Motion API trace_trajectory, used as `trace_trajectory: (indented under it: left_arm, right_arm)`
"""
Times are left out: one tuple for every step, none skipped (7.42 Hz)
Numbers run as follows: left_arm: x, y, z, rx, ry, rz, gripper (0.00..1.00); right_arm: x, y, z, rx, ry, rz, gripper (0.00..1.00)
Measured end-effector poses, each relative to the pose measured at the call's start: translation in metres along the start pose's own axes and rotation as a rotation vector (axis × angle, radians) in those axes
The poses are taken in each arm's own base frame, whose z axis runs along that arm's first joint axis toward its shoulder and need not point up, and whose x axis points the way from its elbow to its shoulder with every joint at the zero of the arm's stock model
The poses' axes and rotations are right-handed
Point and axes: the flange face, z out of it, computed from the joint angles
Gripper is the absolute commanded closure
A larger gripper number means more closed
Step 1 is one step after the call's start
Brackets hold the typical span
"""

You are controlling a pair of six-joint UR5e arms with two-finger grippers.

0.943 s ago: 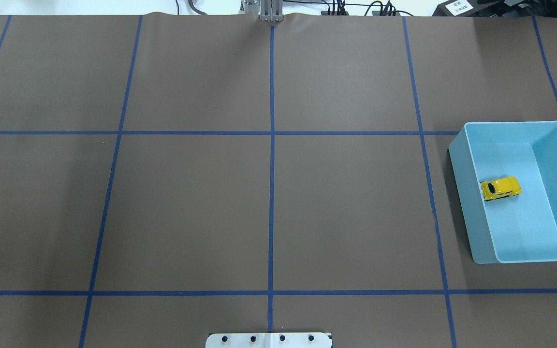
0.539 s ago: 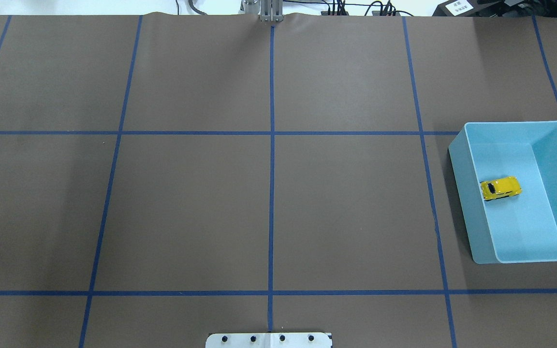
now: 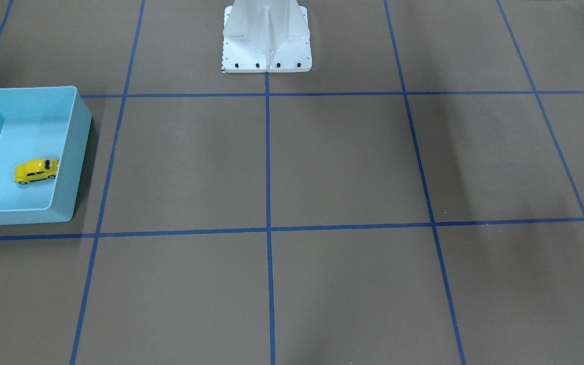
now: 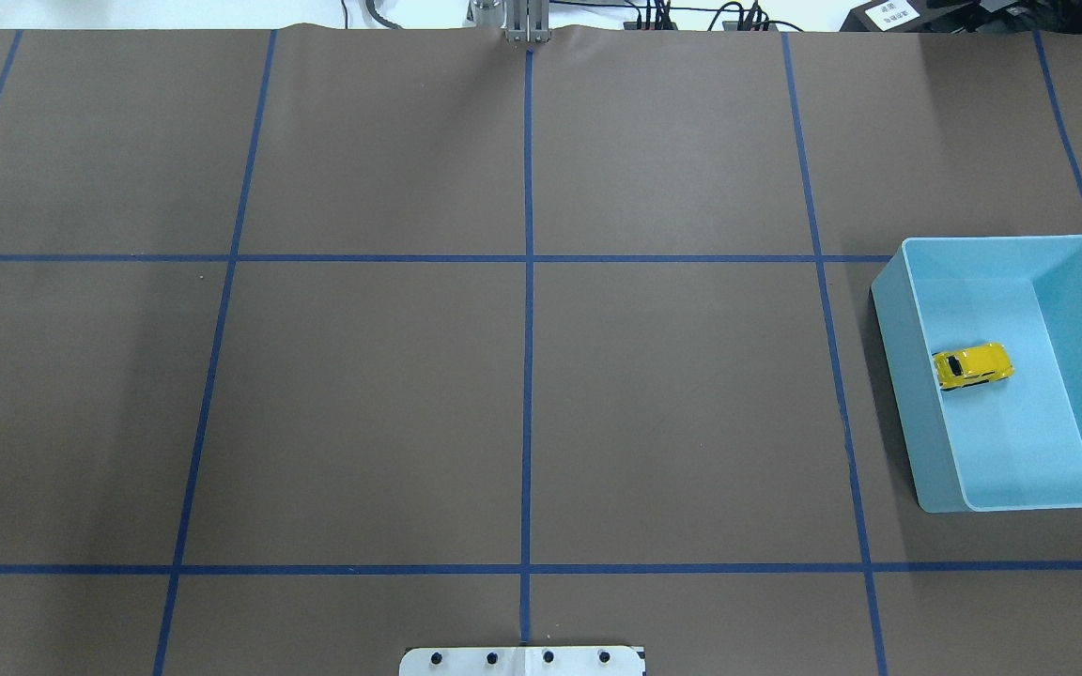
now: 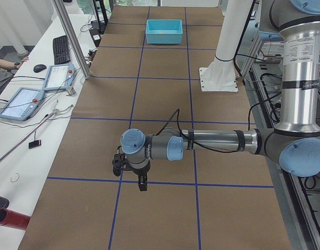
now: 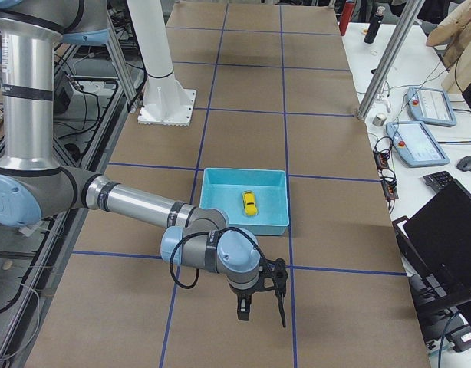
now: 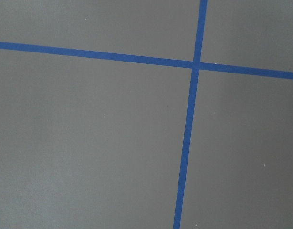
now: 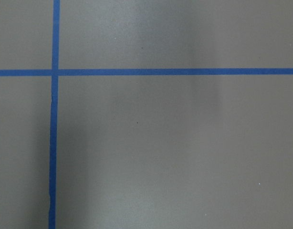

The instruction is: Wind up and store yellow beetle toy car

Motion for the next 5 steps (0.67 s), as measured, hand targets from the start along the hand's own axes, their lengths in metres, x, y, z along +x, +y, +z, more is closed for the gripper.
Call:
trace_trajectory:
  left_arm:
    - [-0.0002, 0.0001, 0.0000, 0.000, 0.000, 0.001, 0.00]
    - [-0.0006, 0.0004, 0.0000, 0.000, 0.000, 0.002, 0.00]
    - [-0.0010, 0.0008, 0.0000, 0.000, 0.000, 0.003, 0.00]
    - [-0.0013, 0.0011, 0.0002, 0.000, 0.000, 0.003, 0.00]
    - [-0.0014, 0.0012, 0.0003, -0.001, 0.000, 0.003, 0.00]
  right_arm:
    - [-0.0020, -0.0048, -0.0024, 0.005, 0.001, -0.005, 0.00]
    - [-0.0035, -0.0085, -0.0042, 0.008, 0.002, -0.010, 0.00]
    - [-0.0040, -0.0102, -0.0048, 0.009, 0.003, -0.012, 0.00]
    - [-0.0048, -0.0108, -0.0034, 0.006, 0.004, -0.018, 0.00]
    - [-0.0053, -0.0099, -0.0004, -0.002, 0.006, -0.022, 0.00]
